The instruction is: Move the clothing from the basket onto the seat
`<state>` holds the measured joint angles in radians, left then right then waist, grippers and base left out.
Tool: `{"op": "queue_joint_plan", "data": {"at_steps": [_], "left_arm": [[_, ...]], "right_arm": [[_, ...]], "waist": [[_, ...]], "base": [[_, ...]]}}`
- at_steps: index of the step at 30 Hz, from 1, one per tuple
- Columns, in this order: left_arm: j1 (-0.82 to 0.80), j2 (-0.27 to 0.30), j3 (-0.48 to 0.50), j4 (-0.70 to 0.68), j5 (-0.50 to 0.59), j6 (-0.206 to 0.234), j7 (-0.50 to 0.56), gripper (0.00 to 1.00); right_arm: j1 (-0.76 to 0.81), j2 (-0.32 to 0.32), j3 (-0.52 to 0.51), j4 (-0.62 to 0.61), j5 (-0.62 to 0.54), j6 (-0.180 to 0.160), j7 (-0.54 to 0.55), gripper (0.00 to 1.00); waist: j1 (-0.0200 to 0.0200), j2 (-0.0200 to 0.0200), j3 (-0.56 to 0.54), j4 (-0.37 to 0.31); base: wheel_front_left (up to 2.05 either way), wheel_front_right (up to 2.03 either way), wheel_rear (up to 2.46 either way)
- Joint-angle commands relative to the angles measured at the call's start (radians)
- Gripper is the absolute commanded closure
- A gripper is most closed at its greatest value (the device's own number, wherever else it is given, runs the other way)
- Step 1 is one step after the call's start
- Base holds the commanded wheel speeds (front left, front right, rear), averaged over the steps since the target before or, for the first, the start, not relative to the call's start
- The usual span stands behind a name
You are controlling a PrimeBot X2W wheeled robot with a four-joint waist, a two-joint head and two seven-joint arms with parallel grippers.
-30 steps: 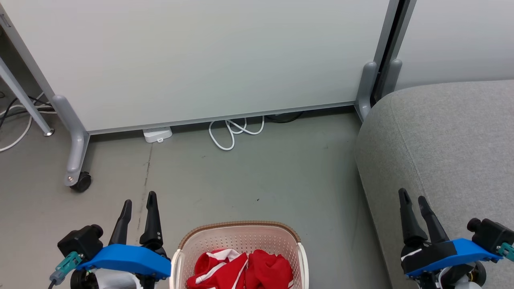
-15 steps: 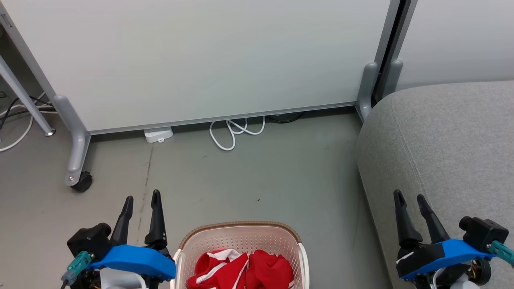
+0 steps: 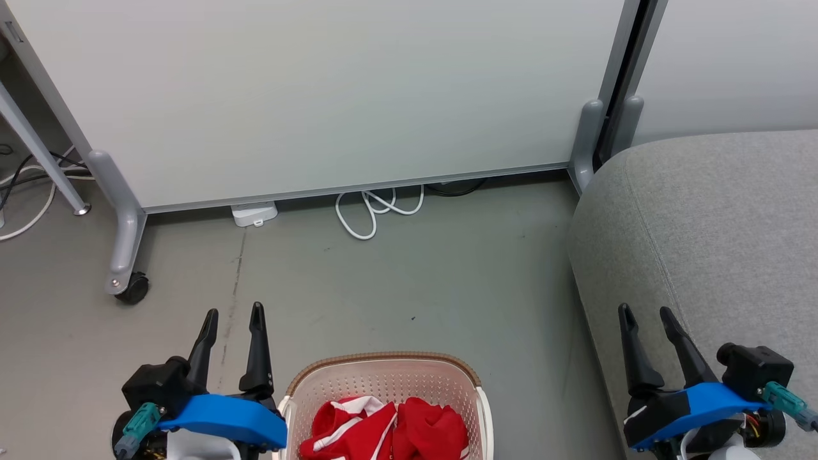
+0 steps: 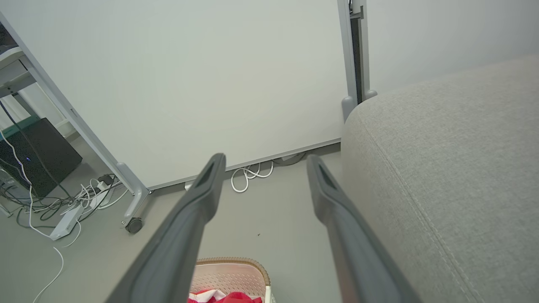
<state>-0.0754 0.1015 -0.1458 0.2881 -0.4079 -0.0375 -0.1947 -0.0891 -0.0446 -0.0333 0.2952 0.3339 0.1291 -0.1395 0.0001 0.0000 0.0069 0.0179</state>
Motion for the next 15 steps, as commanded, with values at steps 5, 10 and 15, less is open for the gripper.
{"op": "queue_joint_plan", "data": {"at_steps": [5, 10, 15], "left_arm": [[-0.016, -0.002, -0.003, 0.007, 0.049, -0.009, -0.015, 0.0], [-0.016, -0.006, -0.005, 0.014, 0.087, -0.012, -0.027, 0.0], [-0.017, -0.01, -0.007, 0.018, 0.133, -0.013, -0.039, 0.0]], "right_arm": [[-0.018, -0.007, 0.005, -0.006, -0.054, 0.002, -0.014, 0.0], [-0.019, -0.007, 0.008, -0.005, -0.096, 0.002, -0.02, 0.0], [-0.021, -0.008, 0.01, -0.002, -0.143, 0.002, -0.029, 0.0]], "waist": [[0.0, 0.0, 0.0, 0.001], [0.0, 0.0, 0.001, 0.001], [0.0, 0.0, 0.001, 0.002]], "base": [[0.0, 0.0, 0.0], [0.0, 0.0, 0.0], [0.0, 0.0, 0.0]]}}
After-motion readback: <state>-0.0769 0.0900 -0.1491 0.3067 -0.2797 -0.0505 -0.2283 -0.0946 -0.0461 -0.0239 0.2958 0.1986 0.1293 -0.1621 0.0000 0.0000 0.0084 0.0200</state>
